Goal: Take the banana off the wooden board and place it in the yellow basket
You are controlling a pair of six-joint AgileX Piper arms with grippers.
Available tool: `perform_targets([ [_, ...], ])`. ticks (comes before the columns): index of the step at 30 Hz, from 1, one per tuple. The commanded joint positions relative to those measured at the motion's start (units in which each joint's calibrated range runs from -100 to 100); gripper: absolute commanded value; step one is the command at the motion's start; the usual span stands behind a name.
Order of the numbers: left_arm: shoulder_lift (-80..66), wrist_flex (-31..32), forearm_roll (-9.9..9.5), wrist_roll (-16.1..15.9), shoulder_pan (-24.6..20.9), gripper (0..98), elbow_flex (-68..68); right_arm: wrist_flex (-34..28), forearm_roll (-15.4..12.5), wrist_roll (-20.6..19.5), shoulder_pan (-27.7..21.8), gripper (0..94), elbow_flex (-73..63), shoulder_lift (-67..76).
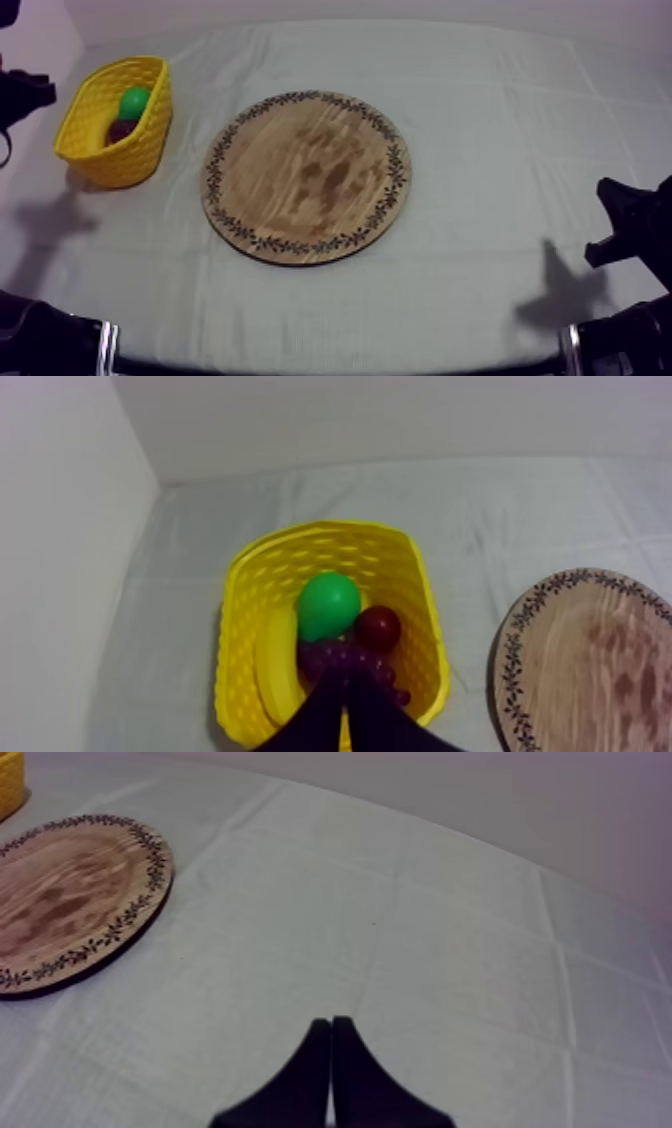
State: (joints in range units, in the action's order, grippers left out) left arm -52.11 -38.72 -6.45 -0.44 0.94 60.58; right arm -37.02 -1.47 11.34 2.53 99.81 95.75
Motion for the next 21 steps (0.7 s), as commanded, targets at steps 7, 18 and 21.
perform_targets([
  [7,-22.9,4.8,-0.98,1.8,-1.0,0.0,21.5,0.0,0.0,0.0,0.0,0.3,0.0,0.0],
  [18,-37.3,3.7,-0.70,1.5,0.0,0.0,34.0,0.0,0.0,0.0,0.0,0.3,0.0,0.0],
  [21,-40.0,3.3,0.27,0.6,0.1,0.0,36.5,0.0,0.0,0.0,0.0,0.3,0.0,0.0],
])
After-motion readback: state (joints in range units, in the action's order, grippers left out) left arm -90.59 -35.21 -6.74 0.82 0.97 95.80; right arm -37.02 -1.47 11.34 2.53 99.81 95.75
